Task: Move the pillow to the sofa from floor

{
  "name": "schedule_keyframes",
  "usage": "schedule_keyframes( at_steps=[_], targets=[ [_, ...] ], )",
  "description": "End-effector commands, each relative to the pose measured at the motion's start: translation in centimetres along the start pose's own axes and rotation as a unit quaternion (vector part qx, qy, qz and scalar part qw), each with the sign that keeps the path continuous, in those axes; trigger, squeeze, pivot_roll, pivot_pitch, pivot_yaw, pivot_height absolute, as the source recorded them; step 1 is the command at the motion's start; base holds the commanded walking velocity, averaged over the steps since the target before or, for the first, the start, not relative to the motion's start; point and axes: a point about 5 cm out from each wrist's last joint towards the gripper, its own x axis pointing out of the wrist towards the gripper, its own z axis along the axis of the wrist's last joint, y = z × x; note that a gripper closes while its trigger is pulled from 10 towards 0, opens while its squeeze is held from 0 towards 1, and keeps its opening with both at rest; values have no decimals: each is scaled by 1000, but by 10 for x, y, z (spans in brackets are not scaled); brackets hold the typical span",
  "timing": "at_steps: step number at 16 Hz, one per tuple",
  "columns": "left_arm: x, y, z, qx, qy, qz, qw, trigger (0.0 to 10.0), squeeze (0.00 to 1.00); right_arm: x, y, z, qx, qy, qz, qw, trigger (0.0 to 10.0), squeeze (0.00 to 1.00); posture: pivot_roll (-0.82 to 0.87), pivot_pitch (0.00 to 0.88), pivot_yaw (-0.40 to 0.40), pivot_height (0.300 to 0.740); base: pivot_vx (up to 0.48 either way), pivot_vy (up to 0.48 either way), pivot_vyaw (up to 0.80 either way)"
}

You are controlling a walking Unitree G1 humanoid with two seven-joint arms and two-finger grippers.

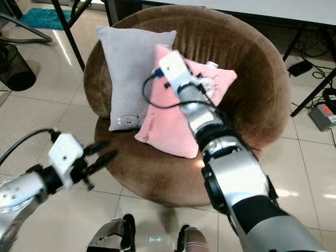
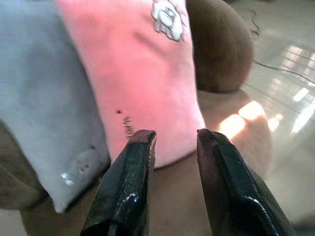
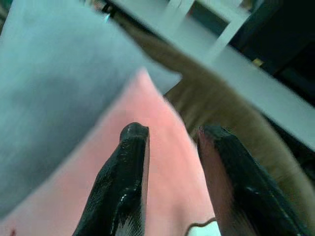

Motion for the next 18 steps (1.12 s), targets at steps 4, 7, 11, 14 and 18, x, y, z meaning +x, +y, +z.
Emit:
schedule_keyframes(
  at_steps=[4,7,11,14,18],
  targets=[
    [12,6,-21,-53,16,134,989,10000,0,-15,-2,-28,134,-4,-17,991,10000,0,21,105,0,740,0,0,0],
    [12,1,-35,-66,35,176,982,10000,0,-66,3,-66,178,-1,-32,984,10000,0,-13,69,8,740,0,0,0],
    [26,11,-38,-69,32,216,973,10000,0,-156,3,-106,211,87,-74,971,10000,0,-40,27,23,740,0,254,0],
    [38,18,-38,-61,28,217,974,10000,0,-180,12,-114,226,135,-80,961,10000,0,-52,0,31,740,0,338,0],
    [48,24,-35,-47,22,225,973,10000,0,-173,15,-109,246,162,-70,953,10000,0,-28,0,11,740,0,345,0]
  ],
)
